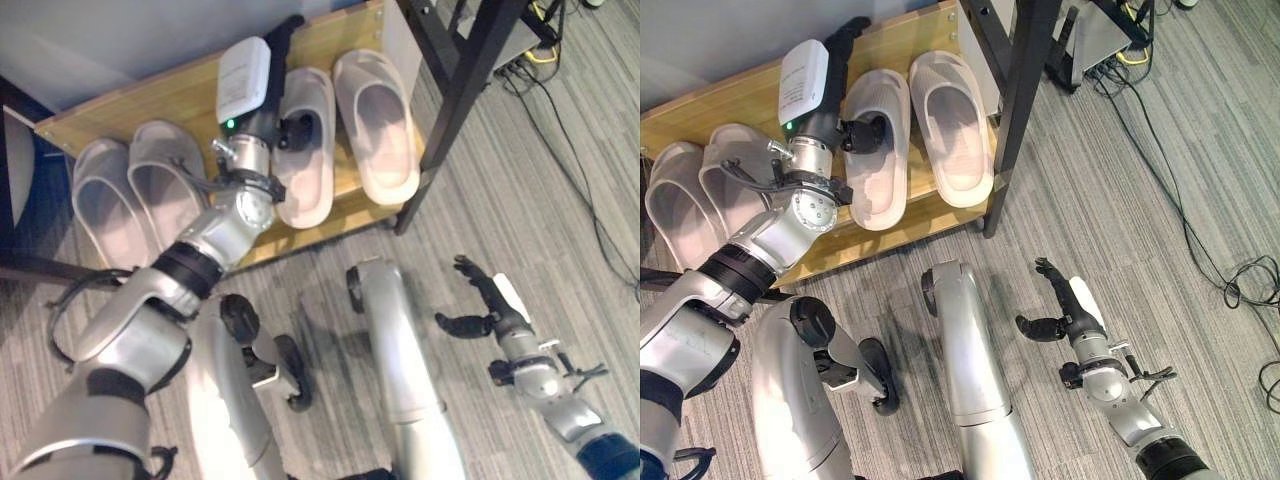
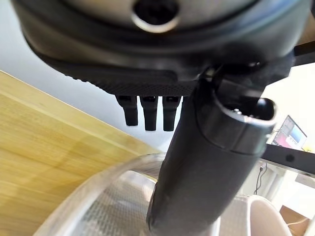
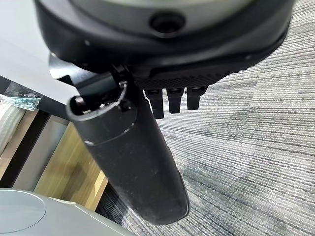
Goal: Arrange the slippers neatly on the shoe rack.
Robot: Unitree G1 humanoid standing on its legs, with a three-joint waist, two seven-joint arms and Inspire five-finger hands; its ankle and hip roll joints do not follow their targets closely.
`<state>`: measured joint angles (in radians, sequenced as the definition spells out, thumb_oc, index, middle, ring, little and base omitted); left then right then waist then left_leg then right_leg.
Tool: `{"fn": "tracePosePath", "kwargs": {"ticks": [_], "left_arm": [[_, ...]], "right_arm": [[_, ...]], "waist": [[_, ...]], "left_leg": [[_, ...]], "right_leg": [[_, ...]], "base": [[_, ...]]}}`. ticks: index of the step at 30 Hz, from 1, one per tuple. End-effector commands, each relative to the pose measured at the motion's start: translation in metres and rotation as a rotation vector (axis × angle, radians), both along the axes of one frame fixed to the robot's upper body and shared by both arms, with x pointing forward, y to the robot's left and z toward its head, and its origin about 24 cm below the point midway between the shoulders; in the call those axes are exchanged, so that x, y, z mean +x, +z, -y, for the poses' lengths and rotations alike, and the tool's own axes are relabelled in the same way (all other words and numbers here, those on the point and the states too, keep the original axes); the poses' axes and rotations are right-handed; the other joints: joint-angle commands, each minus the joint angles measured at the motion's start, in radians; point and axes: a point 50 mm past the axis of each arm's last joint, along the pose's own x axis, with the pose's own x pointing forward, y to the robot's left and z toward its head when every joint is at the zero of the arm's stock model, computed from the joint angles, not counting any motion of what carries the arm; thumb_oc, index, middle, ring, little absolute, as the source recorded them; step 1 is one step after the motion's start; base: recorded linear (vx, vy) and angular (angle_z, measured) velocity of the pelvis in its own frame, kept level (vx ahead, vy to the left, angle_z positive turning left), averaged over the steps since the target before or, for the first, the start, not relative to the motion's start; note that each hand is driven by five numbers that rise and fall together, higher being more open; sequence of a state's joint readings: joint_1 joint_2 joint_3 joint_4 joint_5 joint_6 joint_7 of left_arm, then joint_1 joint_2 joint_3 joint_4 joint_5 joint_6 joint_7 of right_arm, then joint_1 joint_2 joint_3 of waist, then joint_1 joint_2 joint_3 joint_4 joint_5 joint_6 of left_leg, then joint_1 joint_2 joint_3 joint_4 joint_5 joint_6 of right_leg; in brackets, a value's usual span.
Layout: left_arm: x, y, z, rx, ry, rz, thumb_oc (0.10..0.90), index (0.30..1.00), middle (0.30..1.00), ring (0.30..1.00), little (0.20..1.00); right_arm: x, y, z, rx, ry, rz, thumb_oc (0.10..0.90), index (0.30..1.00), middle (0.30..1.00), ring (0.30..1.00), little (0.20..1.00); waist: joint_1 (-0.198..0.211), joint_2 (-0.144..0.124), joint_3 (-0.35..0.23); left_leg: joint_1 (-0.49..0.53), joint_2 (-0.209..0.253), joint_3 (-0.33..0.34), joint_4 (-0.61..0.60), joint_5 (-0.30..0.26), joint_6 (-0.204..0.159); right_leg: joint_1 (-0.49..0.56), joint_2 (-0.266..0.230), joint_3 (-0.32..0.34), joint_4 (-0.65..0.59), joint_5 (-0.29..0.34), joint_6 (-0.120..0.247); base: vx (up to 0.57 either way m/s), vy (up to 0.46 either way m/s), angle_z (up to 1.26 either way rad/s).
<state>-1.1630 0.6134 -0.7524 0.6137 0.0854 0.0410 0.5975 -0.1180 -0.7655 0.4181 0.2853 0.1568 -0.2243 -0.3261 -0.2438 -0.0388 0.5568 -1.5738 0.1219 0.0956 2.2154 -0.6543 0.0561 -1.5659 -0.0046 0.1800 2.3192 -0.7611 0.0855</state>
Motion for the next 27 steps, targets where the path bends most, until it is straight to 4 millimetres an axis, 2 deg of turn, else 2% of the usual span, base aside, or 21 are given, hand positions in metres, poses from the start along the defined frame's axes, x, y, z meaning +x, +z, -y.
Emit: {"fn": "tracePosePath", "kwargs": {"ticks": [1,15,21,27], "left_arm": [[-0.019,0.071,0.011,0.034,-0.082,0.264,0.8,0.9,0.9,0.9,0.9],[-0.04,0.065,0.01,0.104,-0.164,0.32,0.8,0.9,0.9,0.9,0.9],[-0.047,0.054,-0.001,0.131,-0.168,0.311,0.8,0.9,0.9,0.9,0.9],[-0.065,0.046,-0.014,0.027,-0.225,0.33,0.8,0.9,0.9,0.9,0.9]], "right_arm": [[0.015,0.055,-0.011,0.018,0.092,0.249,0.8,0.9,0.9,0.9,0.9],[0.012,0.054,-0.007,0.001,0.084,0.243,0.8,0.9,0.9,0.9,0.9],[0.008,0.054,-0.003,-0.004,0.078,0.245,0.8,0.9,0.9,0.9,0.9],[0.001,0.049,0.003,-0.012,0.049,0.234,0.8,0.9,0.9,0.9,0.9]], "waist": [[0.029,-0.048,-0.037],[0.047,-0.037,-0.037],[0.059,-0.027,-0.037],[0.072,-0.018,-0.037]], "left_leg": [[0.004,-0.072,-0.07,-0.069,-0.033,-0.046],[0.004,-0.081,-0.057,-0.081,-0.03,-0.051],[0.004,-0.084,-0.061,-0.081,-0.032,-0.052],[0.004,-0.082,-0.063,-0.082,-0.03,-0.054]], "right_leg": [[-0.004,-0.093,0.029,-0.105,0.031,-0.032],[-0.004,-0.092,0.049,-0.1,0.038,-0.037],[-0.004,-0.091,0.049,-0.102,0.044,-0.036],[-0.004,-0.093,0.046,-0.108,0.046,-0.038]], "base": [[0.0,0.0,0.0],[0.0,0.003,0.01],[0.0,0.005,0.0],[0.0,0.0,0.0]]}}
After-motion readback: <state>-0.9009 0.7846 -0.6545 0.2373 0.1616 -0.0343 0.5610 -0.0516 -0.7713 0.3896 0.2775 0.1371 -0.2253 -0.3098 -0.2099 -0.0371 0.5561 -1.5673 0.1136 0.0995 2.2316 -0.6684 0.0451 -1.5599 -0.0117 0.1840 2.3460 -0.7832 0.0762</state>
